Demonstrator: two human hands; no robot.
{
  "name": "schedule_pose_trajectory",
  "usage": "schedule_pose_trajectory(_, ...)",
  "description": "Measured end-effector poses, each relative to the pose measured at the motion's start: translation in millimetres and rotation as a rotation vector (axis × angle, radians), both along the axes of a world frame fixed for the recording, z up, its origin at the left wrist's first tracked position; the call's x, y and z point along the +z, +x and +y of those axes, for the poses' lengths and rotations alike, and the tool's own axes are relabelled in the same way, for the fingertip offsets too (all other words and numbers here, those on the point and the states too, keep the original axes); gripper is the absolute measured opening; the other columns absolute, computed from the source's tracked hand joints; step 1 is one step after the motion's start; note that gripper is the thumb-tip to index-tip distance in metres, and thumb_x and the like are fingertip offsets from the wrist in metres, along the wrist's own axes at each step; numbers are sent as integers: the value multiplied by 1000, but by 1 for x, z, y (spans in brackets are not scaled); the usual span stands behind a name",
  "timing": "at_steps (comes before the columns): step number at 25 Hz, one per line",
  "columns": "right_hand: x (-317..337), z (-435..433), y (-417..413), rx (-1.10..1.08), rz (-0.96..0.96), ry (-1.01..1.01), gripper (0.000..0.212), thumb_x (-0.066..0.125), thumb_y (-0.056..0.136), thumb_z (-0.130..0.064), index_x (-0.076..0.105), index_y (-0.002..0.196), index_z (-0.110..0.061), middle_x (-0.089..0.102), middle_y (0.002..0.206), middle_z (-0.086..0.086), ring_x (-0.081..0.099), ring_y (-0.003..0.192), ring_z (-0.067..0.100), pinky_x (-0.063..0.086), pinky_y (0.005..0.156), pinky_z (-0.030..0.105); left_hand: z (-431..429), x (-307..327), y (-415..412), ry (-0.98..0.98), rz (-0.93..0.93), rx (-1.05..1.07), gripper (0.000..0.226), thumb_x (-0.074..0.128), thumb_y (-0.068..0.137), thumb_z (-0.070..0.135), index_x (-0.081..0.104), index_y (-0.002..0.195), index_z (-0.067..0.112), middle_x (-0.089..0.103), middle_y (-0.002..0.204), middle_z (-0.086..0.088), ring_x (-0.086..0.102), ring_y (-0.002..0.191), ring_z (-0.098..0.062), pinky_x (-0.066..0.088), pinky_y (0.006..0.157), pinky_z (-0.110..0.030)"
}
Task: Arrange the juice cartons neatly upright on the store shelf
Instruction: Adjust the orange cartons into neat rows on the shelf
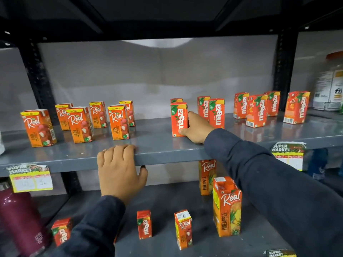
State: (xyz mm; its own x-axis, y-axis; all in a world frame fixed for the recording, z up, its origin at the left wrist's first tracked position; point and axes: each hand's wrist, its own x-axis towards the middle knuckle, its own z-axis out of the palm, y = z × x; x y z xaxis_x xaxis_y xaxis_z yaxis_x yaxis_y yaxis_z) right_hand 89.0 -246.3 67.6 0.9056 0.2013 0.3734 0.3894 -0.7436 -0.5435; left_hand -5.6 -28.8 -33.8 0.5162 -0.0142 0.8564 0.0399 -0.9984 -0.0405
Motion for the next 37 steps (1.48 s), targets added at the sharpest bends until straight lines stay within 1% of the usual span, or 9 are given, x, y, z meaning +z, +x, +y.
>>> schedule_pose_trajectory(18, -1, 6, 19, -30, 51, -47, 55, 61, 89, -32, 39, 135, -11, 57, 130, 8, 58, 112, 28, 40, 78, 29, -3, -1, 1, -18, -2, 5, 47, 63, 69, 39, 62, 106, 11, 65, 100, -9, 60, 94, -36, 41, 92, -50)
schedule_pose_trajectory(20, 0, 3, 13, -37, -82, 223, 60, 64, 86, -23, 36, 137, -12, 57, 128, 8, 58, 111, 27, 45, 80, 32, -1, -2, 1, -9, 5, 6, 47, 62, 70, 40, 62, 108, 11, 66, 102, -9, 60, 95, -36, 40, 92, -50)
schedule_pose_trajectory(22, 5, -13, 10, -117, -495, 489, 54, 60, 80, -9, 45, 132, -12, 56, 118, 8, 56, 105, 24, 47, 89, 38, 0, -2, 2, -1, 1, 4, 48, 62, 70, 40, 61, 108, 11, 65, 102, -9, 59, 95, -36, 40, 92, -50)
schedule_pose_trajectory(24, 10, -43, 16, -335, -777, 489, 57, 57, 73, -5, 47, 129, -14, 52, 120, 10, 51, 109, 25, 43, 95, 36, -1, -2, 3, -1, -11, 4, 48, 62, 70, 40, 62, 108, 11, 65, 101, -10, 60, 95, -36, 40, 92, -50)
schedule_pose_trajectory(25, 12, -61, 20, -422, -729, 458, 64, 60, 72, -7, 42, 133, -15, 49, 129, 12, 48, 117, 27, 40, 98, 36, -1, -2, 3, -1, -17, 7, 48, 62, 70, 40, 62, 107, 10, 65, 101, -10, 60, 94, -36, 40, 91, -50)
schedule_pose_trajectory(27, 11, -92, 29, -410, -291, 389, 83, 68, 73, -14, 25, 144, -19, 42, 142, 10, 46, 123, 30, 44, 96, 38, -2, -3, 5, -4, -42, 10, 47, 63, 70, 40, 62, 106, 10, 66, 100, -11, 60, 93, -37, 39, 91, -50)
schedule_pose_trajectory(29, 3, -110, 32, -292, 65, 171, 83, 72, 77, -21, 23, 145, -21, 51, 135, 6, 55, 104, 23, 48, 73, 32, -3, -5, 9, -2, -74, 9, 46, 63, 69, 39, 61, 105, 9, 66, 99, -12, 60, 92, -37, 39, 89, -50)
schedule_pose_trajectory(32, 0, -115, 43, -152, 55, 6, 61, 71, 81, -25, 42, 134, -18, 58, 130, 3, 57, 103, 19, 41, 79, 28, 2, -7, 13, 21, -126, 3, 47, 64, 68, 38, 61, 104, 8, 67, 99, -13, 60, 91, -39, 38, 87, -49)
schedule_pose_trajectory(37, -3, -118, 53, -115, 53, -6, 54, 68, 83, -28, 46, 131, -20, 59, 131, 1, 57, 112, 20, 41, 84, 30, 1, -8, 15, 18, -151, 13, 48, 62, 70, 40, 61, 104, 7, 66, 98, -14, 58, 91, -39, 36, 87, -49)
